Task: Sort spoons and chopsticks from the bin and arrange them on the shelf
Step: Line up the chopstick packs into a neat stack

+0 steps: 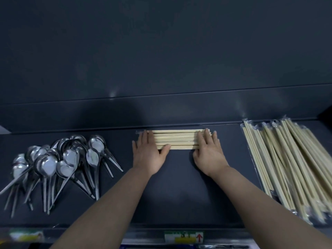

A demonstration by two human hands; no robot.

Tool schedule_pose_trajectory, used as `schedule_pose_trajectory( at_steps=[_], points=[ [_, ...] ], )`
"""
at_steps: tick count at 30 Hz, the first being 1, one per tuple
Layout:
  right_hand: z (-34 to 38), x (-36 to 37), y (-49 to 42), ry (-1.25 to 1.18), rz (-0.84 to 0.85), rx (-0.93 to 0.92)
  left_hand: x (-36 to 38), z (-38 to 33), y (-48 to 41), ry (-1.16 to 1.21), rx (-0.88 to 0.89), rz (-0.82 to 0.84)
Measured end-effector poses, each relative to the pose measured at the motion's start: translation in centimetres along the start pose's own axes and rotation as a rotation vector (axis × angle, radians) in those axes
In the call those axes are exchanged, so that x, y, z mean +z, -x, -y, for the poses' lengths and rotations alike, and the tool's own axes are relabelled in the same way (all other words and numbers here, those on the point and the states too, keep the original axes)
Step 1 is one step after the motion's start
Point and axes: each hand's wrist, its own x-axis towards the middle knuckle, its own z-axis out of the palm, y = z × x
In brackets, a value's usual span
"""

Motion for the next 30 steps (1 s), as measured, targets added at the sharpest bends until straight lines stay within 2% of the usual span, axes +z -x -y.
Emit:
schedule_pose_trajectory(
  at_steps=[4, 6, 9, 17, 20, 26, 30],
  points=[
    [-0.4, -0.3, -0.8, 0.061, -0.055, -0.006, 0.0, -0.1, 0.3, -0.094, 0.067, -0.074],
    [-0.2, 0.1, -0.2, 0.121, -0.097, -0.072, 0.2, -0.5, 0.9, -0.165, 0.140, -0.109],
    [0.3, 1.1, 0.7, 0.175, -0.051, -0.152, 0.5, -1.2, 1.0, -0.169, 0.178, -0.033],
    [0.3, 0.6, -0.4, 0.215, 0.014, -0.106, 0.2, -1.4, -0.5, -0.171, 0.192, 0.043],
    [0.4, 0.2, 0.7, 0.178, -0.037, -0.096, 0.0, -1.3, 0.3, -0.143, 0.217, -0.001],
    [-2.0, -1.9, 3.9, 0.215, -0.163, -0.059, -0.4, -4.9, 1.5, 0.001, 0.424, -0.182],
    [-4.8, -3.7, 6.1, 0.252, -0.246, -0.008, 0.1, -9.2, 3.3, 0.088, 0.533, -0.184]
  ],
)
